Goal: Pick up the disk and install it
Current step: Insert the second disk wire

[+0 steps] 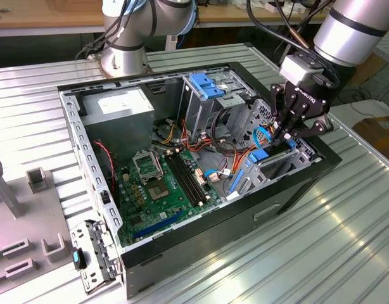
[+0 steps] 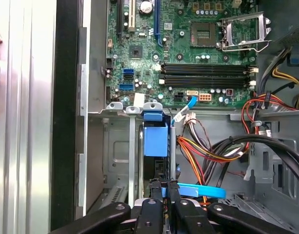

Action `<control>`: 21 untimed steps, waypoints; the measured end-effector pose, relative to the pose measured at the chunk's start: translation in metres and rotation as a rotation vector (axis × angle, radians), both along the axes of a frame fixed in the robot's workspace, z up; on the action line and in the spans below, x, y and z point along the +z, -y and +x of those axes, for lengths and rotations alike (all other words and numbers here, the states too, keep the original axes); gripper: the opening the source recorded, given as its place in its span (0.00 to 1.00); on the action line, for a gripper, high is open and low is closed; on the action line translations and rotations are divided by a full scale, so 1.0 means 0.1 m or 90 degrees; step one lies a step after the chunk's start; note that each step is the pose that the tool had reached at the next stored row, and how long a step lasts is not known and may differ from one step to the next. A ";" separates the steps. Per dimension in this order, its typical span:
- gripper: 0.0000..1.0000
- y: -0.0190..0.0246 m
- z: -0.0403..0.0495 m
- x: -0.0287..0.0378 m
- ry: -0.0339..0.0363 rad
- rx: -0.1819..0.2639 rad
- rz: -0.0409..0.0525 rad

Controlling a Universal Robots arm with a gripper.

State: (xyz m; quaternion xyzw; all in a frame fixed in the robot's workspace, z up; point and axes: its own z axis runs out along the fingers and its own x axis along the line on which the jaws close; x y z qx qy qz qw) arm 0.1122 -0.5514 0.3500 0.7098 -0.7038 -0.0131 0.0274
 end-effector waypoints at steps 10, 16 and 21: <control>0.16 0.074 0.000 -0.023 0.0000 0.000 0.0275; 0.16 0.073 0.000 -0.020 0.0000 0.000 0.0289; 0.16 0.073 0.004 -0.020 0.0000 0.000 0.0289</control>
